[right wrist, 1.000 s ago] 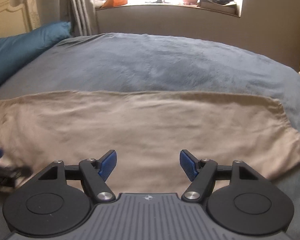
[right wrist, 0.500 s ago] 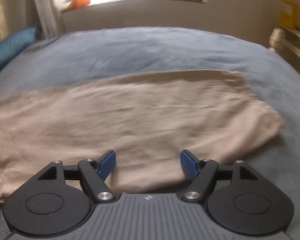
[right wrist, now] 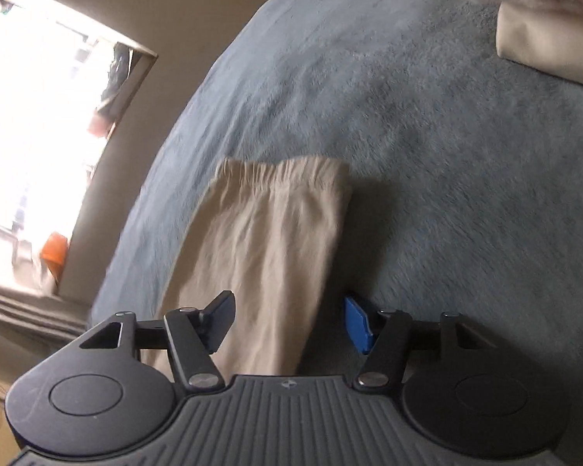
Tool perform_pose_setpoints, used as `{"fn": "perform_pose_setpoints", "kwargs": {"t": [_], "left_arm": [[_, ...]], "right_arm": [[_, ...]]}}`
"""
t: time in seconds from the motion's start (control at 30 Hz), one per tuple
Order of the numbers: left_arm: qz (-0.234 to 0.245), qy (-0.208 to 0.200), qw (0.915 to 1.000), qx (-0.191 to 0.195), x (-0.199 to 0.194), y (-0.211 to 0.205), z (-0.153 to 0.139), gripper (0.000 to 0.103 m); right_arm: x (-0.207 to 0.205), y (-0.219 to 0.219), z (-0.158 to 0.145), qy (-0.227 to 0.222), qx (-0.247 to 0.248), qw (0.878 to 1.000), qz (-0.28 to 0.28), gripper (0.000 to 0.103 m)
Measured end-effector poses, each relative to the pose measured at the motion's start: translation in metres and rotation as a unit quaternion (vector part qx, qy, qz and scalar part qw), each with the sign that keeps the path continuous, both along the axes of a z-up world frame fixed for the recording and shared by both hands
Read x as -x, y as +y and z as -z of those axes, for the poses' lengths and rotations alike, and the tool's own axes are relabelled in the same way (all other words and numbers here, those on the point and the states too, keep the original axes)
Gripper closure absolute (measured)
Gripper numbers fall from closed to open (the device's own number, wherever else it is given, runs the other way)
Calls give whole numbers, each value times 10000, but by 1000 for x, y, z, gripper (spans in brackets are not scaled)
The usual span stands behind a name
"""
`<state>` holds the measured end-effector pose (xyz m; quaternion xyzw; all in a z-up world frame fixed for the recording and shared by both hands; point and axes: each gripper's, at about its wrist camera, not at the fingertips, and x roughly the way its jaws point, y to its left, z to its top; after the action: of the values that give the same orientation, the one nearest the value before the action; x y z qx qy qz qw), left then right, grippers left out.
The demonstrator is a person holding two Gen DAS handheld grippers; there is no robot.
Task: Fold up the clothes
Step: 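Grasp the trouser waistband with the right tool, then lift the waistband with the right tool and fold it over the legs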
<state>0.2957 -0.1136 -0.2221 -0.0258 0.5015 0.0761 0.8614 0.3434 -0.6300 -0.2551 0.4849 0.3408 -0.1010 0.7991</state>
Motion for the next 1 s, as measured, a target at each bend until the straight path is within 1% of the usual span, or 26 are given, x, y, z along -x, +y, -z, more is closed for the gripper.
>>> {"fn": "perform_pose_setpoints", "kwargs": {"t": [0.07, 0.13, 0.17, 0.2, 0.23, 0.27, 0.3, 0.33, 0.43, 0.57, 0.7, 0.87, 1.0], "left_arm": [[2, -3, 10000, 0, 0, 0, 0, 0], [6, -6, 10000, 0, 0, 0, 0, 0], [6, -8, 10000, 2, 0, 0, 0, 0], [11, -10, 10000, 3, 0, 1, 0, 0], [16, -14, 10000, 7, 0, 1, 0, 0], [19, -18, 10000, 10, 0, 1, 0, 0], [22, -22, 10000, 12, 0, 1, 0, 0], [25, -25, 10000, 15, 0, 1, 1, 0], [35, -36, 10000, 27, 1, 1, 1, 0], [49, -47, 10000, 47, 1, 3, 1, 0], [51, -65, 10000, 51, 1, 2, 1, 0], [63, -83, 9999, 65, 2, 2, 1, 0], [76, -109, 9999, 84, 3, 3, 2, 0]], "right_arm": [[-7, -3, 4, -40, -85, 9999, 44, 42], [-11, -7, 8, -92, -236, 9996, 154, 49], [-13, -11, 10, -98, -291, 9993, 202, 59], [-15, -14, 12, -90, -341, 9990, 260, 72], [-15, -17, 16, -70, -409, 9986, 324, 78], [-15, -21, 21, -65, -513, 9979, 389, 87], [-14, -24, 25, -79, -646, 9969, 451, 92], [-13, -26, 27, -96, -722, 9962, 487, 93], [-14, -23, 23, -170, -607, 9971, 431, 96], [-18, -11, 3, -504, -332, 9980, 177, 98], [-27, 5, -26, -811, -102, 9964, -210, 98], [-35, 33, -61, -1192, -45, 9900, -754, 98], [-43, 69, -87, -1456, -108, 9812, -1262, 98]]}}
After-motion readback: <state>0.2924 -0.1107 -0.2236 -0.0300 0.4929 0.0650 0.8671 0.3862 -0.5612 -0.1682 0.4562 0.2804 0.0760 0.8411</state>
